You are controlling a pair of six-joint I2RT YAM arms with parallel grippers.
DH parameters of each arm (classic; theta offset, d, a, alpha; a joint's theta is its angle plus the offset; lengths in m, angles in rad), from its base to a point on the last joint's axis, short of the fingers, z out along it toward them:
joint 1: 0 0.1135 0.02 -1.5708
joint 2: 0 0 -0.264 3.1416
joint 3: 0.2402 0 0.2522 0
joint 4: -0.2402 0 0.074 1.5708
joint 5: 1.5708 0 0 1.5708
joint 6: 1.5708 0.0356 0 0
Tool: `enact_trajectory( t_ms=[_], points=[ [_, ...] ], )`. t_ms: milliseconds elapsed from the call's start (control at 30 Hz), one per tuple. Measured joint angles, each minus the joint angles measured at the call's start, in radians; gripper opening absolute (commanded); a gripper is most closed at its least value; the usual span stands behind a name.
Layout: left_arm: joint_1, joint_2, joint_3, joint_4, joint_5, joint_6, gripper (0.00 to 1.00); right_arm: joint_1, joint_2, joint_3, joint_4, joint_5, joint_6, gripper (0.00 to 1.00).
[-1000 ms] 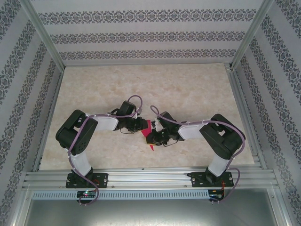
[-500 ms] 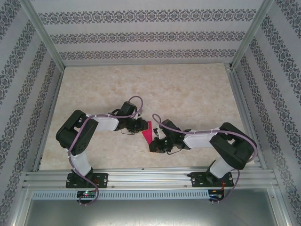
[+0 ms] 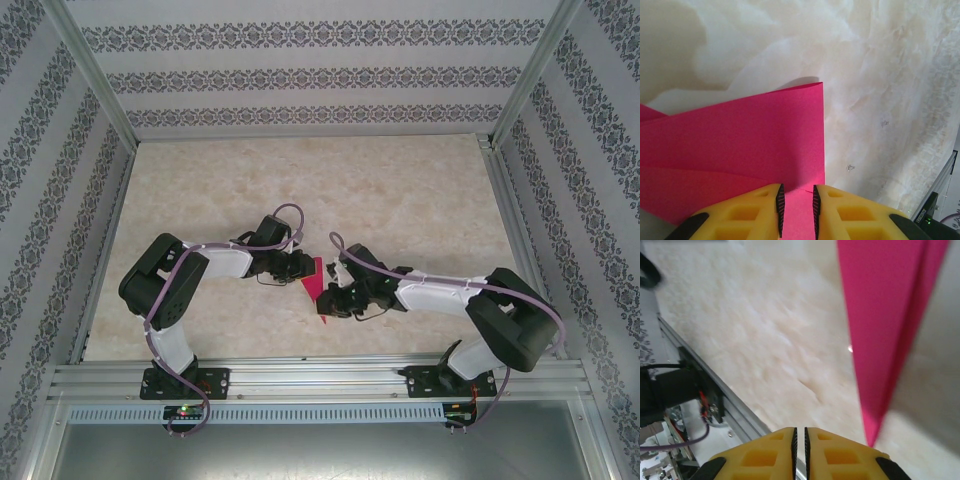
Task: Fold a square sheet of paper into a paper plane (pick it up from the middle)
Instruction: Fold the wing for the fifth time at the center of the table.
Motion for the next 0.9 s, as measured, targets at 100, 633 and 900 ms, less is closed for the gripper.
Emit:
enact_trajectory(
  t_ms=[100, 633, 900],
  points=[
    [0.000, 0.000, 0.000, 0.000, 0.000, 0.000, 0.27, -0.002, 0.039, 0.025, 0.018, -0.002, 0.001, 0.14],
    [0.000, 0.000, 0.005, -0.013, 0.000, 0.001, 0.26, 0.069, 0.114, -0.113, 0.217, -0.009, 0.072, 0.15],
    [0.000, -0.002, 0.006, -0.015, -0.001, 0.008, 0.29, 0.076, -0.006, -0.129, 0.031, 0.007, 0.063, 0.15]
  ],
)
